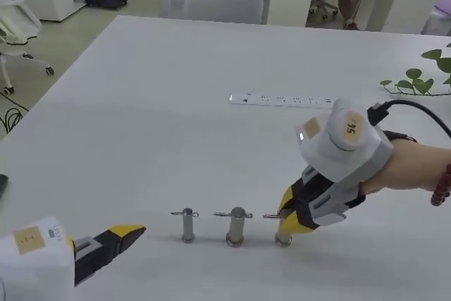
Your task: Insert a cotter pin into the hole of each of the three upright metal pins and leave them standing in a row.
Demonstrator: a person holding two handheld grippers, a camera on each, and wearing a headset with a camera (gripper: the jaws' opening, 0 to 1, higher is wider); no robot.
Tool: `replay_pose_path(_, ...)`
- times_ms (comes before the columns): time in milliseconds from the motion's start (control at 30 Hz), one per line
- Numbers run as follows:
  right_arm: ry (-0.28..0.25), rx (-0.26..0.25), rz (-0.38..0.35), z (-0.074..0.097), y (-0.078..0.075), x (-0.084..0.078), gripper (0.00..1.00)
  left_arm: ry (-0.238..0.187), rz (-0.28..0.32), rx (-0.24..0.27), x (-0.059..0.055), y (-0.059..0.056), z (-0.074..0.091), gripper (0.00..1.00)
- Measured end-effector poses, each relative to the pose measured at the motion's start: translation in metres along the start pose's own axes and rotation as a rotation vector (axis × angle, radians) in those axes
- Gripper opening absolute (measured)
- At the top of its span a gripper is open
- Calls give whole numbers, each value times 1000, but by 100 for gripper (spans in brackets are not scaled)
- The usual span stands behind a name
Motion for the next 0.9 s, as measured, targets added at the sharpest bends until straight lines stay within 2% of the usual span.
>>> replay_pose_path(300,-21,14,-45,-1,1,1,14,6,-1,1,-1,0,1,94)
replay_pose_path(467,-26,27,-46,-1,3,1,14,7,-3,-3,0,-1,1,94)
replay_pose_path(900,-27,37,30,-2,3,2,15,18,-6,-4,-1,0,2,95)
Point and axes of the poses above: the centre of the closed fingertips' face, and the gripper's own axes: z roughly backward along the fingers, y roughly to its left, x roughly out of its top, the point moved 2 cm from there along z, roughly backward along the fingers
